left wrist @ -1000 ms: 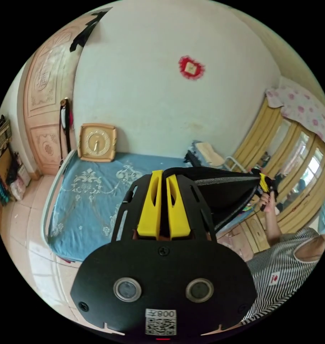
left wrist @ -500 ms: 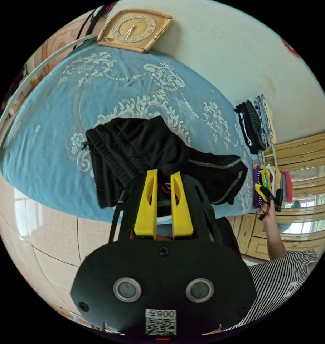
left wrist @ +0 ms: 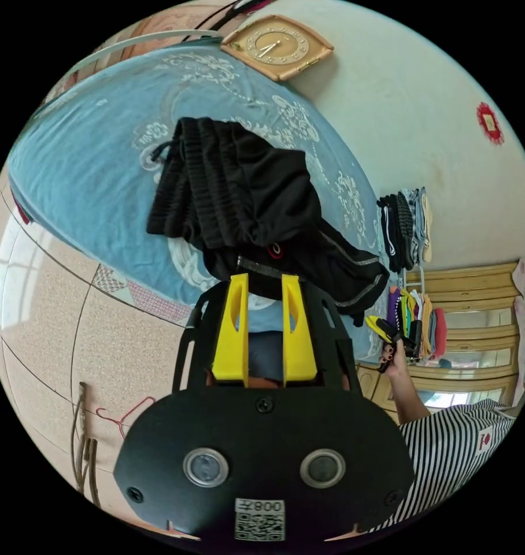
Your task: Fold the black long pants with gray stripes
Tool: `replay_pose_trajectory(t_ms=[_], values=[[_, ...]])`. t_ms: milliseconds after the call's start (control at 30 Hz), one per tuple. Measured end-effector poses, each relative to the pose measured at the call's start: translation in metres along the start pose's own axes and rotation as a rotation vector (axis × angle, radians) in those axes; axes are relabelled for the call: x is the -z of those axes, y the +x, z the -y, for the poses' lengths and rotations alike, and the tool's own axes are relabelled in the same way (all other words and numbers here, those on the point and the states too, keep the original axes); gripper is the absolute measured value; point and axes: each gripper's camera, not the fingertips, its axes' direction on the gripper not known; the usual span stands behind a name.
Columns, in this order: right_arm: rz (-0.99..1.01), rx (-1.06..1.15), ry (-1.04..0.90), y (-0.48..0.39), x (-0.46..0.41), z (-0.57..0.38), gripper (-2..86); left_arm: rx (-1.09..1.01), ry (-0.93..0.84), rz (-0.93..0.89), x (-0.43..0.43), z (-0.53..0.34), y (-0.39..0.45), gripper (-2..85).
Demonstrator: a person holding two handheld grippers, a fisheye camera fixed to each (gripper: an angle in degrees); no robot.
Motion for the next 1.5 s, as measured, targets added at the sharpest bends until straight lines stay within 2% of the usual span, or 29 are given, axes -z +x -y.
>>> replay_pose_trajectory(t_ms=[167, 233, 367, 567, 667, 733, 833, 967, 1100, 1200, 1333, 1500], values=[[-0.065, 0.006, -0.007, -0.020, -0.031, 0.000, 8.2, 0.030, -0.030, 0.114, -0.040, -0.005, -0.010, 4.0], [-0.015, 0.009, -0.023, -0.025, -0.041, 0.000, 6.4, 0.040, -0.031, 0.099, -0.046, -0.009, -0.016, 2.5], [-0.046, 0.009, -0.029, -0.029, -0.054, -0.002, 3.9, 0.082, -0.040, 0.018, -0.051, -0.015, -0.035, 0.7], [-0.018, 0.141, 0.012, -0.038, -0.015, 0.005, 1.9, -0.004, 0.118, -0.095, -0.006, 0.005, -0.024, 0.1], [-0.144, 0.303, 0.109, -0.063, 0.038, 0.010, 1.6, -0.088, 0.251, -0.124, 0.037, 0.017, -0.005, 0.0], [-0.317, 0.421, 0.200, -0.083, 0.084, 0.005, 1.4, -0.137, 0.309, -0.126, 0.059, 0.018, 0.006, 0.0], [-0.516, 0.494, 0.306, -0.087, 0.134, -0.011, 1.3, -0.199, 0.348, -0.137, 0.081, 0.006, 0.013, 0.0], [-0.634, 0.435, 0.284, -0.056, 0.147, -0.035, 1.3, -0.166, 0.300, -0.045, 0.069, -0.035, -0.012, 0.1], [-0.556, 0.249, 0.076, 0.018, 0.098, -0.066, 1.2, 0.062, 0.187, -0.002, 0.023, -0.072, -0.084, 0.2], [-0.377, 0.036, -0.081, 0.076, 0.058, -0.087, 1.5, 0.230, 0.172, -0.072, 0.003, -0.090, -0.124, 0.4], [-0.150, -0.125, 0.011, 0.110, 0.062, -0.109, 2.7, 0.223, 0.216, -0.074, 0.008, -0.089, -0.125, 1.1], [-0.059, -0.116, 0.141, 0.100, 0.074, -0.098, 4.3, 0.014, 0.201, -0.044, 0.004, -0.046, -0.078, 4.1]])
